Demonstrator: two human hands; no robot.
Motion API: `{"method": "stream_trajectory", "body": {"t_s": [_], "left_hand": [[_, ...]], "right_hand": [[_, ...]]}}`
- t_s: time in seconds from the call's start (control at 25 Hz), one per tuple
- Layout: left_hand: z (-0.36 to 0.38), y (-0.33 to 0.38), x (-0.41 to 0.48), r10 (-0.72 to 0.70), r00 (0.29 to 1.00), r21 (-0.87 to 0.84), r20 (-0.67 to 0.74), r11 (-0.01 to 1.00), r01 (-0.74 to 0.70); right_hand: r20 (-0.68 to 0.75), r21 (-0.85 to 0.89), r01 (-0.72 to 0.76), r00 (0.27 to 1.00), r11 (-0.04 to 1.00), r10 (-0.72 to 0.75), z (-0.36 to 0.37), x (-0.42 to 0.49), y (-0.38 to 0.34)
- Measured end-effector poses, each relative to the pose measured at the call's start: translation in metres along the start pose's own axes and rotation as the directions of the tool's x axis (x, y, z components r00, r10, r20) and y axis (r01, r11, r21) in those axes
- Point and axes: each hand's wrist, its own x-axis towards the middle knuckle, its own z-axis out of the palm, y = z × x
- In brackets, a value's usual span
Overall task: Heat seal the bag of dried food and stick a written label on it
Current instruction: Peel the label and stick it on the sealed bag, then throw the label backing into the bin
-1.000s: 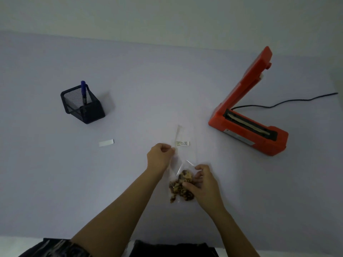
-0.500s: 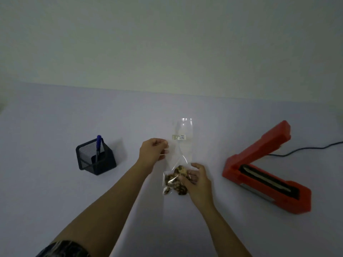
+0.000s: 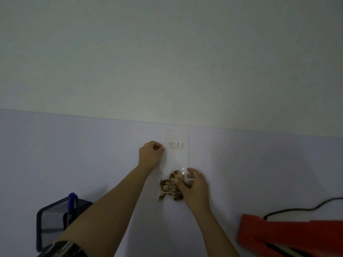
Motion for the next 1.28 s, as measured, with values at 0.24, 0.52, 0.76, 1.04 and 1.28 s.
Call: {"method": "stream_trajectory", "body": {"t_s": [0.24, 0.52, 0.76, 1.04, 1.28], "left_hand": [[0.007, 0.007, 0.021, 0.103, 0.994, 0.084, -0.025, 0.991, -0.1], [0.008, 0.012, 0.02, 0.08, 0.997, 0.099, -0.006, 0.992, -0.079], [-0.049, 0.032, -0.041, 0.128, 0.982, 0.059, -0.142, 0.991, -0.12], [-0.154, -0.047, -0.167, 0.194, 0.9, 0.255, -0.392, 0.962, -0.096], [-0.156, -0.109, -0.21, -0.155, 0.945, 0.106, -0.289, 0.976, 0.192]], "right_hand": [[-0.037, -0.059, -0.004, 0.999, 0.998, 0.002, 0.003, 0.018, -0.003], [-0.031, -0.094, -0.011, 0.999, 0.995, 0.008, 0.0, 0.021, -0.008], [-0.081, -0.348, 0.289, 0.939, 0.892, -0.335, 0.011, -0.014, -0.025], [0.41, -0.52, 0.606, 0.795, 0.602, -0.447, 0.082, -0.103, 0.014], [0.461, -0.672, 0.576, 0.817, 0.465, -0.345, 0.093, -0.109, 0.026]]}}
